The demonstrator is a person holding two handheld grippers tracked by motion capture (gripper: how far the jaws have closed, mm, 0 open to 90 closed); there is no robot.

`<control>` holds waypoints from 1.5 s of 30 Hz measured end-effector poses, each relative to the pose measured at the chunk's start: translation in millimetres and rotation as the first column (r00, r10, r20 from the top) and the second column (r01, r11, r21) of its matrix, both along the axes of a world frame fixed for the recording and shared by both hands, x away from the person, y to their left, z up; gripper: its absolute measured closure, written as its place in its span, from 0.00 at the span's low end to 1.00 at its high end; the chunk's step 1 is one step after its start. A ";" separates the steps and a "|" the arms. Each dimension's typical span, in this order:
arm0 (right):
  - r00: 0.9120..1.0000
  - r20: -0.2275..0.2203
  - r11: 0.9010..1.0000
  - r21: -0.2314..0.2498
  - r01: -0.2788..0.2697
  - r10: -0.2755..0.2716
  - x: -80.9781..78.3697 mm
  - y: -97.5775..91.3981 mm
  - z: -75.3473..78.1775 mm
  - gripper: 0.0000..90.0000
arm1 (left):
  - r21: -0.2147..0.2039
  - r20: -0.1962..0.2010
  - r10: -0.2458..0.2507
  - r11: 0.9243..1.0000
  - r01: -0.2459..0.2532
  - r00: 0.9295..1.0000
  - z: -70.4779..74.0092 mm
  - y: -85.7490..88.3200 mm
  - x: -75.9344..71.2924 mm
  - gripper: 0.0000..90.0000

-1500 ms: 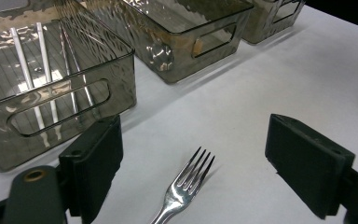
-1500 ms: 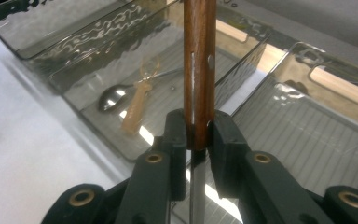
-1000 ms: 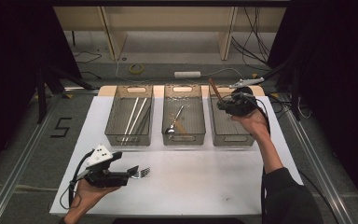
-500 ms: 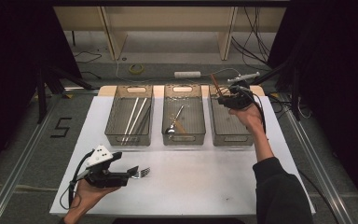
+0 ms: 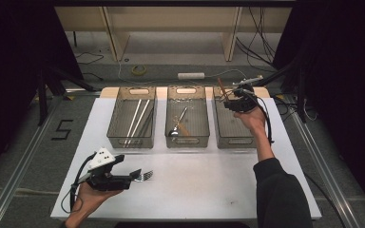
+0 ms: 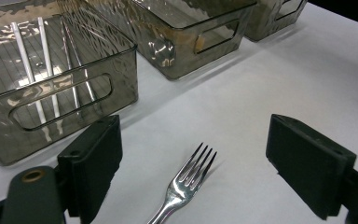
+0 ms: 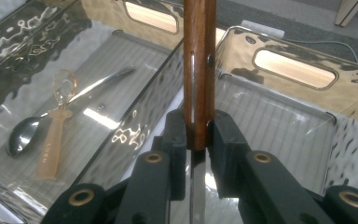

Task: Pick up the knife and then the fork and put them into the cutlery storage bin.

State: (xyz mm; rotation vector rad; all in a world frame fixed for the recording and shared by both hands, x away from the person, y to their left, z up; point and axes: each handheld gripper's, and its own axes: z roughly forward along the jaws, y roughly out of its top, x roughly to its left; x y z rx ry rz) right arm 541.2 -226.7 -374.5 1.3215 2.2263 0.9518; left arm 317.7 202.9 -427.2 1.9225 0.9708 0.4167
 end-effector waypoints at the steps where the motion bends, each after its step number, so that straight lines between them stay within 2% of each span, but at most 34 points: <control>1: 1.000 0.001 1.000 0.001 0.001 -0.001 0.0 0.1 -1.2 0.87 | -0.002 -0.002 0.003 1.000 -0.003 1.000 -0.2 -0.4 0.0 0.20; 14: 0.999 -0.031 1.000 -0.002 0.024 -0.025 0.8 3.6 -18.7 0.87 | 0.000 -0.004 0.010 1.000 -0.010 1.000 -0.2 0.5 0.4 0.20; 20: 0.997 -0.053 0.998 -0.006 0.063 -0.063 1.5 2.6 -26.1 0.86 | 0.007 -0.004 0.011 1.000 -0.011 1.000 -0.3 0.4 0.7 0.20; 22: 0.994 -0.063 0.996 -0.013 0.090 -0.091 2.2 1.8 -27.8 0.85 | 0.007 -0.004 0.011 1.000 -0.011 1.000 -0.2 0.4 0.8 0.20; 25: 0.990 -0.079 0.993 -0.001 0.117 -0.116 3.5 -0.5 -28.3 0.75 | 0.008 -0.004 0.012 1.000 -0.012 1.000 -0.3 0.5 0.8 0.20; 28: 0.990 -0.075 0.993 0.008 0.121 -0.120 2.5 -1.3 -25.0 0.69 | 0.006 -0.005 0.017 1.000 -0.017 1.000 -0.4 0.4 1.0 0.20; 33: 0.995 -0.056 0.996 0.026 0.081 -0.079 -4.2 -3.0 -19.2 0.62 | 0.010 -0.011 0.020 1.000 -0.020 1.000 -0.4 1.5 1.7 0.20; 38: 0.999 -0.032 0.998 0.061 -0.026 0.028 -23.4 -1.6 -12.4 0.51 | 0.023 -0.034 0.024 0.999 -0.023 0.999 -1.5 3.5 5.4 0.20; 41: 0.996 0.002 0.992 0.090 -0.087 0.087 -43.6 0.9 -7.6 0.44 | 0.041 -0.046 0.019 0.999 -0.017 0.999 0.2 4.5 7.6 0.20; 42: 0.995 0.009 0.990 0.095 -0.105 0.104 -48.7 1.4 -6.8 0.43 | 0.049 -0.067 0.008 0.999 -0.004 0.998 1.2 5.0 9.0 0.20; 43: 0.992 0.022 0.986 0.103 -0.128 0.127 -57.9 2.3 -5.6 0.42 | 0.068 -0.076 0.001 0.998 0.004 0.997 1.7 5.3 9.7 0.20; 44: 0.989 0.028 0.984 0.107 -0.144 0.142 -63.6 2.9 -5.2 0.42 | 0.106 -0.077 0.004 0.994 0.005 0.997 2.7 5.6 10.2 0.20; 45: 0.984 0.040 0.978 0.111 -0.175 0.171 -73.0 3.3 -5.4 0.41 | 0.120 -0.082 0.005 0.993 0.005 0.997 3.2 5.6 10.7 0.20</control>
